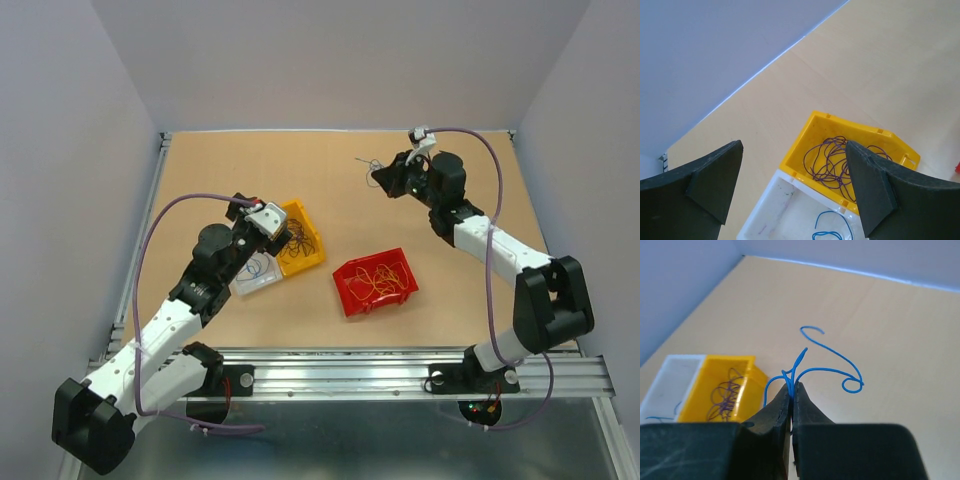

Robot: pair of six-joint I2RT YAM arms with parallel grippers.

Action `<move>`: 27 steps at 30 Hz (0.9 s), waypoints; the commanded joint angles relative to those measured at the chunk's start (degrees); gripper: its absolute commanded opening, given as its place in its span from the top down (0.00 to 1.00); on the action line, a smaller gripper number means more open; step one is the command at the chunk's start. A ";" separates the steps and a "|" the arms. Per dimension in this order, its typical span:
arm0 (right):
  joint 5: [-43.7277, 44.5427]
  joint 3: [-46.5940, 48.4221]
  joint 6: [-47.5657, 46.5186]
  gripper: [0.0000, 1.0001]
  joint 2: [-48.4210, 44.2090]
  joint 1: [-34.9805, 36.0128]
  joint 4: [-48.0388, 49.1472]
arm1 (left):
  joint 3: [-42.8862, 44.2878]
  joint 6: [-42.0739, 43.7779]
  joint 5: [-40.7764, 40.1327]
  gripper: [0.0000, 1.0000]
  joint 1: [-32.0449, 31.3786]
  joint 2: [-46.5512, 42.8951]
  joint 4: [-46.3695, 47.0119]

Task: Untangle the cables

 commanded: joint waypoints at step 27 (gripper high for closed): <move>-9.96 12.56 -1.56 0.99 8.95 31.62 -0.77 | -0.39 -22.49 -6.31 0.01 33.50 -8.71 12.53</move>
